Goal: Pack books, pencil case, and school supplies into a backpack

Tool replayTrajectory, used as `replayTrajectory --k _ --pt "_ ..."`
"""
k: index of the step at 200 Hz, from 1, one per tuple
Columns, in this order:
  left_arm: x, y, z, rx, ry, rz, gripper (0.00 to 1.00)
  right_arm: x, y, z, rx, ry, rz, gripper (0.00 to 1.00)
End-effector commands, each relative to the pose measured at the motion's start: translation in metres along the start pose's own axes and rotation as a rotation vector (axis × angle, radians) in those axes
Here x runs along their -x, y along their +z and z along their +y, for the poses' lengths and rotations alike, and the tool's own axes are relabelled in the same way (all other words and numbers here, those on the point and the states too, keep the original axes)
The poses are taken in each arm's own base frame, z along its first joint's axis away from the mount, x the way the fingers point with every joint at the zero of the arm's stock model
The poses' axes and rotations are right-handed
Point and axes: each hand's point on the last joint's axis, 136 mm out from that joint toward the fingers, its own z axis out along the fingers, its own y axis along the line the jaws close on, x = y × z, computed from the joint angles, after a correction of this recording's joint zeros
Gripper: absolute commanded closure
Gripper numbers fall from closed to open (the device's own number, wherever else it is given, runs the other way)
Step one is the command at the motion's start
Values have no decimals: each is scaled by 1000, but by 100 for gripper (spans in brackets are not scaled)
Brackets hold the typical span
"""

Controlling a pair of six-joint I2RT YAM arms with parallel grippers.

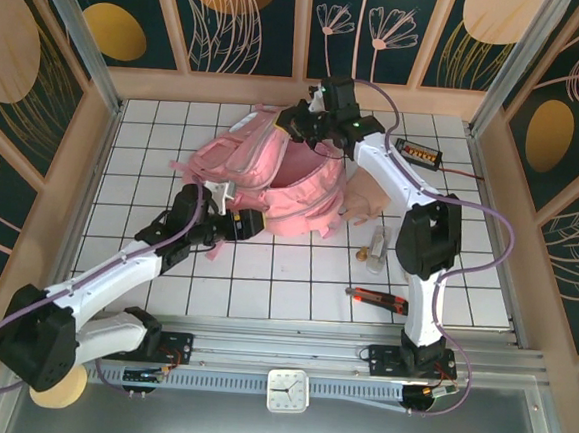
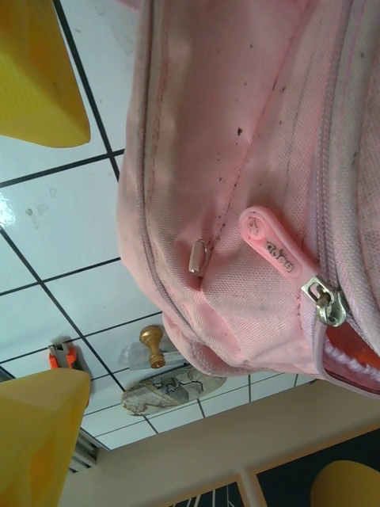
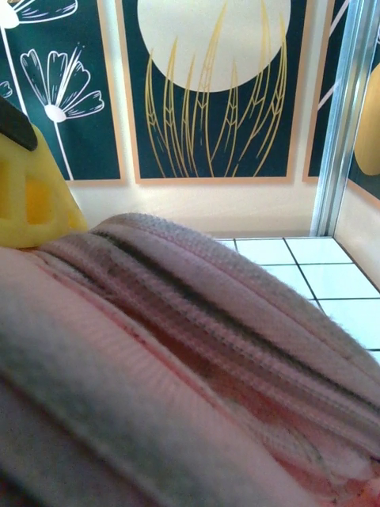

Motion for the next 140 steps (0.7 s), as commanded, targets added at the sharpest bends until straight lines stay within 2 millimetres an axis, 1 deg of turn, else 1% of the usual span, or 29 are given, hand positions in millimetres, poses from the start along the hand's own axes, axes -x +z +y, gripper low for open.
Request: replayTrajectory --k 1,25,49,61,75,84,106,140 --pt "21 2 -18 -55 53 -67 23 7 -24 70 165 -106 -38 100" --pt "22 9 -14 -24 97 -32 23 1 -25 62 157 -94 -23 100" --pt "20 14 -9 8 134 -6 23 -5 -25 60 172 -71 -9 100" --pt "20 13 -3 37 148 -3 23 -6 -25 59 168 -73 -8 100" --pt "20 12 -1 37 154 -3 22 -7 -24 57 164 -66 -4 100" --pt "22 10 -1 32 156 -6 22 -7 -24 59 170 -66 -3 100" --pt "30 5 -3 -13 146 -31 21 -8 -23 60 174 -64 3 100" --pt "40 5 1 -44 149 -34 22 -9 -23 62 177 -59 5 100"
